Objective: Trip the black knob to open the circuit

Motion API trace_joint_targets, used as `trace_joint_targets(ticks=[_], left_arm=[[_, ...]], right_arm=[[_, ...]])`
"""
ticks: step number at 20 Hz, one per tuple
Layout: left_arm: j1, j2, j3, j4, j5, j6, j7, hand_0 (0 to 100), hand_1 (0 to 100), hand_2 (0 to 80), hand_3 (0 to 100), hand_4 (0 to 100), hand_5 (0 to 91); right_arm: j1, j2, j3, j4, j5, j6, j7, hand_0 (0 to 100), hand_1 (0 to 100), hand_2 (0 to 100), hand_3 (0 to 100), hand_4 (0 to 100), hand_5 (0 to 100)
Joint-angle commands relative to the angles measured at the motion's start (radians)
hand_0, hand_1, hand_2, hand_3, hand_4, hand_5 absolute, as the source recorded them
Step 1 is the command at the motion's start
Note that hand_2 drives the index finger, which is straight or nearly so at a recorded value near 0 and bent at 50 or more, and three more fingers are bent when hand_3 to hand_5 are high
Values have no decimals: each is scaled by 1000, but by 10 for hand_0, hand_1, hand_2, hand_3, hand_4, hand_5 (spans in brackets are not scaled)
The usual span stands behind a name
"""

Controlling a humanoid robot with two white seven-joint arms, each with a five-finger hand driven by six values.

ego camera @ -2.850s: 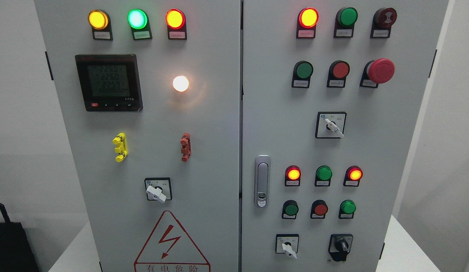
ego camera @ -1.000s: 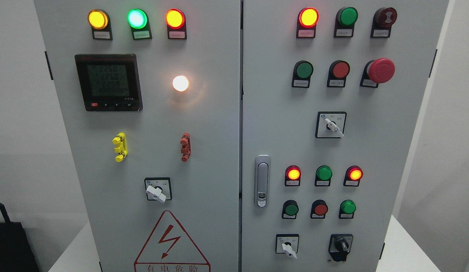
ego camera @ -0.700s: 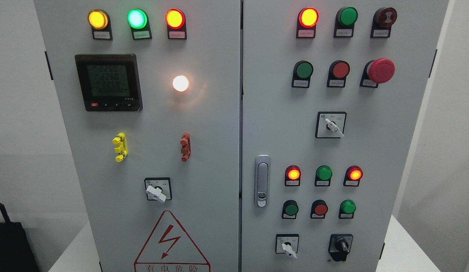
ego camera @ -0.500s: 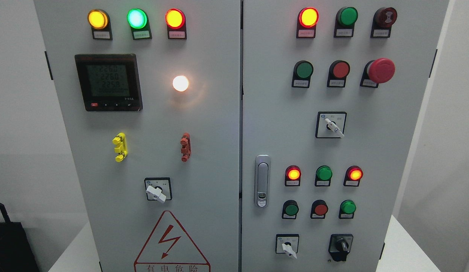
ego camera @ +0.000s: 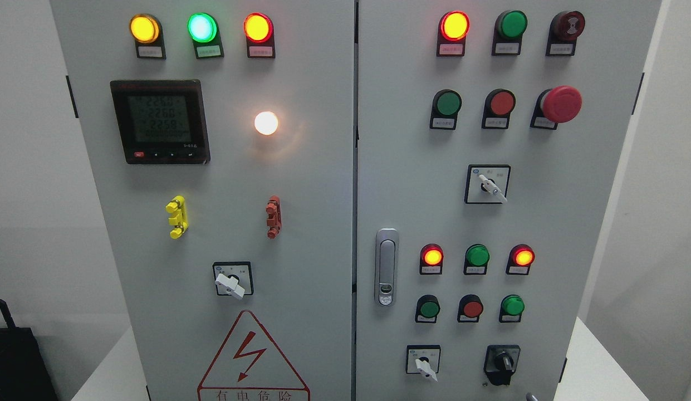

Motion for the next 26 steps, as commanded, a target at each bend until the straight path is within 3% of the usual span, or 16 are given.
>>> trace_joint_targets(ticks=[1, 26], left_arm=[[-4, -2, 1, 0, 2, -1, 0, 120, 389, 0, 0, 0, 0], [-4, -2, 1, 0, 2, 0, 0, 120, 389, 0, 0, 0, 0]], right_arm=[[-24, -3, 1, -30, -4, 1, 0, 994, 793, 0, 900, 812, 782], [-32, -3, 59, -37, 1, 5, -2, 1000, 794, 0, 902, 814, 778]])
